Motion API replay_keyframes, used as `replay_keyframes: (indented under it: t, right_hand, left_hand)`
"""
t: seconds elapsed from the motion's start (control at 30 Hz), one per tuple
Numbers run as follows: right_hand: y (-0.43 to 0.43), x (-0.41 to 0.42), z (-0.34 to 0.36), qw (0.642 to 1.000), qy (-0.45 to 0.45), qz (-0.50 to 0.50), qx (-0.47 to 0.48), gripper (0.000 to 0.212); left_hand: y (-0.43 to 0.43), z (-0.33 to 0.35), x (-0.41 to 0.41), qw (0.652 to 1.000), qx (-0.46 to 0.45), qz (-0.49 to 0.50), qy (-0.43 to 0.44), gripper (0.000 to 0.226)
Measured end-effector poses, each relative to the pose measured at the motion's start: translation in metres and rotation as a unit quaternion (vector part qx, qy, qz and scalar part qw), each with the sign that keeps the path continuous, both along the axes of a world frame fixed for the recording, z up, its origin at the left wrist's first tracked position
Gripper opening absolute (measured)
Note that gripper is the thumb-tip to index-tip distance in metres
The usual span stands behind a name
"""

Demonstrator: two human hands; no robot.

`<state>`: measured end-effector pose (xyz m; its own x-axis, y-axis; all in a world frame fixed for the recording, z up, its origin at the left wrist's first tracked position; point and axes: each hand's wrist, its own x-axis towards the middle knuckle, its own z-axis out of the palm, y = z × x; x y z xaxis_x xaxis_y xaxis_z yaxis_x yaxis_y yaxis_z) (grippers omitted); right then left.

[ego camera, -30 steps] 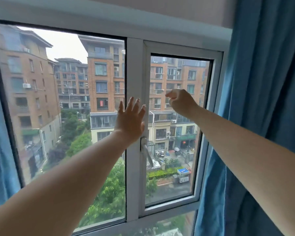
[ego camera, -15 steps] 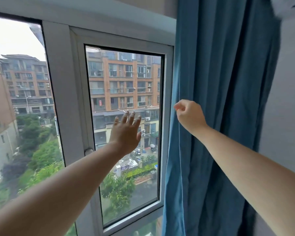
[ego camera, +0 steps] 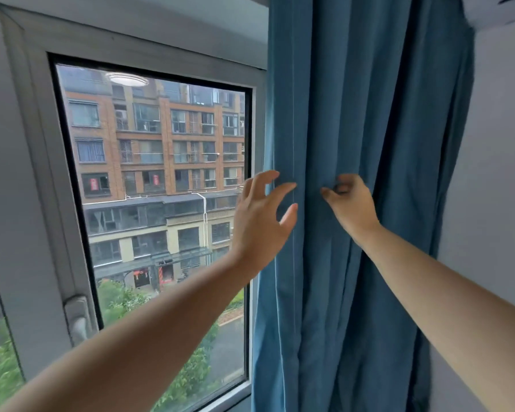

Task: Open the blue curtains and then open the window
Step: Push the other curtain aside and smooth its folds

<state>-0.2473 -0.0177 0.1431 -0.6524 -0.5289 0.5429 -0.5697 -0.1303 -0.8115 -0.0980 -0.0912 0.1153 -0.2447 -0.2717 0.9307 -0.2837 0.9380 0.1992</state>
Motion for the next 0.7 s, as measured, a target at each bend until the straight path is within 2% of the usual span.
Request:
replay_keyframes:
  t: [0.1,0.23,0.43,0.53,0.63,0.7]
  right_hand:
    - [-0.009,-0.017,0.0,0.999,0.005,0.033,0.005,0.027]
    - [-0.019,-0.034,0.003,0.997,-0.003,0.078,0.019,0.024]
    - [-0.026,-0.049,0.002,0.981,-0.01,0.192,0.026,0.019]
    - [-0.027,-0.053,0.002,0.969,-0.007,0.245,0.023,0.016]
    - [-0.03,-0.056,0.001,0.969,-0.011,0.245,0.017,0.019]
    - [-0.032,-0.056,-0.002,0.972,-0.013,0.235,0.009,0.024]
  left_hand:
    - [-0.001,-0.006,-0.02,0.998,0.039,0.039,0.015,0.047]
    - [-0.002,-0.015,-0.042,0.988,0.114,0.105,0.02,0.055]
    - [0.006,-0.018,-0.079,0.973,0.202,0.11,0.024,0.071]
    - [0.01,-0.02,-0.092,0.971,0.213,0.105,0.021,0.067]
    - [0.015,-0.022,-0.089,0.969,0.22,0.099,0.042,0.079]
    - [0.015,-0.024,-0.081,0.976,0.179,0.11,0.064,0.085]
